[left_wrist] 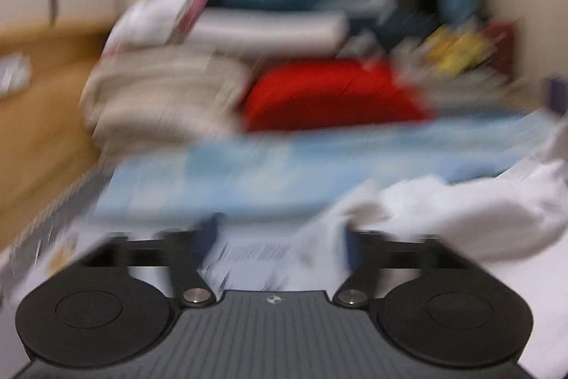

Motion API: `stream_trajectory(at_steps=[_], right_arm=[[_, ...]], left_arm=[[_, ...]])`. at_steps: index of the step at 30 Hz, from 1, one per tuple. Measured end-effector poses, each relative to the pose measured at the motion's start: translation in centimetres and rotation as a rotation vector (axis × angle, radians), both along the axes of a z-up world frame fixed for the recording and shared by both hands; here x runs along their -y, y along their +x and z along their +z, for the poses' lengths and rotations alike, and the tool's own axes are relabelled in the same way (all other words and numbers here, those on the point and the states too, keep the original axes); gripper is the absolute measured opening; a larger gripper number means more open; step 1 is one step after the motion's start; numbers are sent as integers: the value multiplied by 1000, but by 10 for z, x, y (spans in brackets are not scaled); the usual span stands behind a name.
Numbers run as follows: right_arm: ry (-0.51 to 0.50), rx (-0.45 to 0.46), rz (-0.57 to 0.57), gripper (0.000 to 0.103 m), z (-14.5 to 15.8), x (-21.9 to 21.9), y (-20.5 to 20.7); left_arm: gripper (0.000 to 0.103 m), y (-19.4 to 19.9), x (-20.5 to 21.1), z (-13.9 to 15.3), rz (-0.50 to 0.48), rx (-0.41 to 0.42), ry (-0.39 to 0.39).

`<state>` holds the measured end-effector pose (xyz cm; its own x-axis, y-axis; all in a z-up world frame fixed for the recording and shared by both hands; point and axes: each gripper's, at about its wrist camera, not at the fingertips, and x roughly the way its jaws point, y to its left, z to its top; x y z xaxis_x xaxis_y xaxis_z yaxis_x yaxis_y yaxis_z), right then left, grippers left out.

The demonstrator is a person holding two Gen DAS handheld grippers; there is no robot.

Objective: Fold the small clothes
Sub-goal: 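Lift the shirt with the right gripper while the left gripper grasps another edge, then lay the shirt flat on the bed and open both grippers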

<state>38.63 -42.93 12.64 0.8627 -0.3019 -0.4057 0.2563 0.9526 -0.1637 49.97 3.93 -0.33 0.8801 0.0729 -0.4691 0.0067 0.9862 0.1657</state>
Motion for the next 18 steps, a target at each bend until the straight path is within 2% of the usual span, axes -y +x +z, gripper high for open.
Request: stream_trajectory(at_steps=[1, 2, 3, 5, 7, 8, 10, 11, 12, 15, 17, 18], right_arm=[[15, -93, -68, 49, -25, 5, 25], [27, -134, -107, 49, -44, 5, 32], [61, -150, -106, 51, -59, 7, 32], [163, -162, -51, 61, -82, 20, 10], [167, -202, -34, 64, -104, 30, -20], [147, -223, -38, 64, -124, 31, -36], [108, -248, -72, 66, -144, 41, -76], [102, -255, -104, 68, -148, 49, -97], [110, -257, -136, 71, -157, 51, -118], [204, -269, -251, 75, -173, 86, -171], [262, -284, -314, 79, -195, 99, -202], [281, -309, -347, 81, -207, 108, -211]], left_arm=[[81, 17, -4, -19, 40, -57, 11], [81, 28, -11, -42, 69, -122, -4], [81, 30, -18, -55, 68, -145, -26], [90, 17, -31, -78, 39, -168, -46], [91, 1, -39, -88, 21, -197, -20], [91, -10, -41, -92, 9, -221, -7], [94, -36, -47, -93, 5, -257, -18], [101, -62, -47, -86, 14, -270, -41], [103, -75, -49, -83, 28, -282, -67], [103, -125, -48, -69, 49, -314, -176], [103, -151, -48, -59, 39, -320, -251], [103, -160, -48, -55, 41, -310, -262]])
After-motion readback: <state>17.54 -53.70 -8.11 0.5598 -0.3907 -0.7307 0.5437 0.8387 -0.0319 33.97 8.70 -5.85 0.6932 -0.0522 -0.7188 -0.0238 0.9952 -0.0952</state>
